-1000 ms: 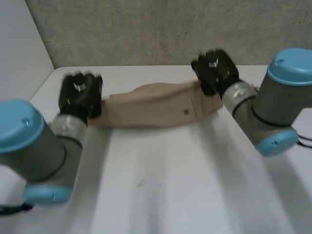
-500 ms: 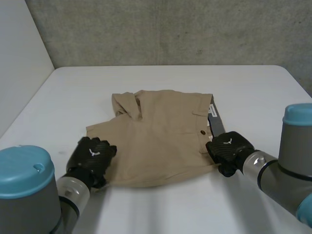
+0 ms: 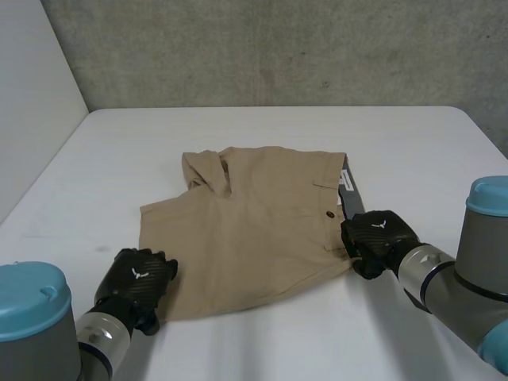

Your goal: Fold the shorts.

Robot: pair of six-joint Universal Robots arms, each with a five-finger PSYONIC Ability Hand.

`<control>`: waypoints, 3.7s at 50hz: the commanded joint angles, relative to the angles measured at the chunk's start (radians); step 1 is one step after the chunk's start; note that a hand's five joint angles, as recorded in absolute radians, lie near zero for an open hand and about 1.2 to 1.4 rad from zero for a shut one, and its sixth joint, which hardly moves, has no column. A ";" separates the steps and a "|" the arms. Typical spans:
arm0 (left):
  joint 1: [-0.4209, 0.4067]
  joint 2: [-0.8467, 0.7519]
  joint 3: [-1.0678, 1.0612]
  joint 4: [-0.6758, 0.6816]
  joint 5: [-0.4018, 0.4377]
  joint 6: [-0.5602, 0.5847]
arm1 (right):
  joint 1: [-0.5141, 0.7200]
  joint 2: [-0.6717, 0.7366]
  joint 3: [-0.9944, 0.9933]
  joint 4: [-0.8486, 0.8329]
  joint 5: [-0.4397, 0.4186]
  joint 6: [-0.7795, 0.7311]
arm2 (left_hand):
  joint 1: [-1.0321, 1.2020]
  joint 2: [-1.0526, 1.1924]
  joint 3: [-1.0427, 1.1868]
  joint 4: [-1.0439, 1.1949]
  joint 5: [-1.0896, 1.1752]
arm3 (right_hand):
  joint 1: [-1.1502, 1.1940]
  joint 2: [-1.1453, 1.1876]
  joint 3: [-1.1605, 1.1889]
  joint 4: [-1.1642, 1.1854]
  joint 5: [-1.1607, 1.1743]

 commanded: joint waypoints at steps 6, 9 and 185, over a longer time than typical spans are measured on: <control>0.058 -0.008 -0.013 0.031 0.024 -0.004 | -0.003 0.000 0.001 -0.003 -0.002 0.000 | 0.055 0.057 0.049 0.064 0.068 | 0.400 0.211 0.209 0.204 0.233; 0.061 -0.008 -0.011 0.031 0.038 -0.004 | -0.005 0.000 0.001 -0.005 -0.002 0.000 | 0.058 0.060 0.052 0.067 0.071 | 0.400 0.211 0.209 0.204 0.233; 0.045 -0.166 0.275 0.109 0.004 -0.181 | 0.081 0.235 -0.316 -0.111 0.115 -0.289 | 0.909 0.911 0.903 0.918 0.922 | 0.400 0.211 0.209 0.204 0.233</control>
